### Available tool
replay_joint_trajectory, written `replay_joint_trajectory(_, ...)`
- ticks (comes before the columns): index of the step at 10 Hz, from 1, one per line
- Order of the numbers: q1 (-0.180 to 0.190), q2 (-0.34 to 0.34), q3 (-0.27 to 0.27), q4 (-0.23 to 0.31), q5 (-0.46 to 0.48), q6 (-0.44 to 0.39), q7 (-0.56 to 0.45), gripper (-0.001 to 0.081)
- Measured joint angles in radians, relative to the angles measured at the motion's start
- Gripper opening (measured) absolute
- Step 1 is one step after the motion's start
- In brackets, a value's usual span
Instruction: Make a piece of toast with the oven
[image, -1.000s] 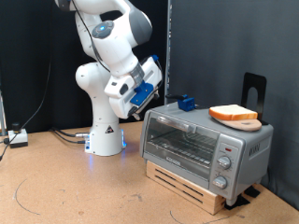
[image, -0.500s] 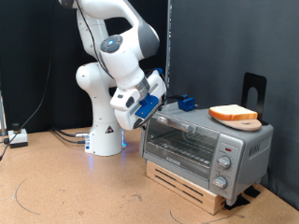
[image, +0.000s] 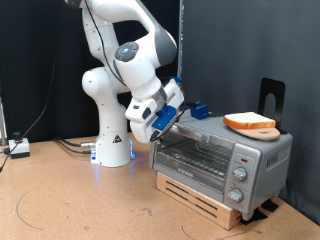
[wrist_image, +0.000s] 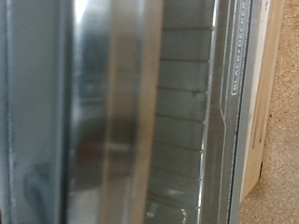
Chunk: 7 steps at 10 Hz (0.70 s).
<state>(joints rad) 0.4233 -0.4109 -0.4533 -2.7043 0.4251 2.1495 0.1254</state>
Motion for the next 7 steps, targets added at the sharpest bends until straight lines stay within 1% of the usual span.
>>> replay_joint_trajectory(3, -0.012, 0.025, -0.006, 0.003, -0.013, 0.019, 0.003, 0.0807)
replay_joint_trajectory(7, -0.056, 0.048, -0.022, 0.026, -0.052, 0.019, 0.01, 0.0807)
